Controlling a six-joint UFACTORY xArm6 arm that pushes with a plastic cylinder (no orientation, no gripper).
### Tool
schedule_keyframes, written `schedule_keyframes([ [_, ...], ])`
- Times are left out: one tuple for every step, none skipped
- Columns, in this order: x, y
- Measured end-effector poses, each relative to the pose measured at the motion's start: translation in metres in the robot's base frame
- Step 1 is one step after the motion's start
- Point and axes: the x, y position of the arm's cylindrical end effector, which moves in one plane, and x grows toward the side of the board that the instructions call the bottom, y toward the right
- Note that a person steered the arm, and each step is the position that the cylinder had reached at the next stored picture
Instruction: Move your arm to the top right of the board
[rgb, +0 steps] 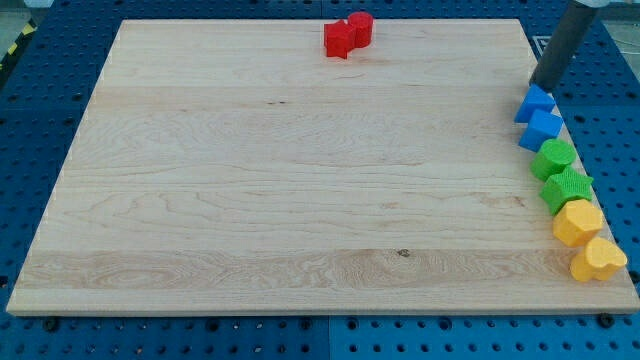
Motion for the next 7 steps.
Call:
schedule_keyframes([
  [-0.002,-0.009],
  [0.024,-0.009],
  [0.028,-0.009],
  [0.008,-0.009],
  [-0.023,-0.009],
  [-0.052,-0.009],
  [-0.090,-0.022],
])
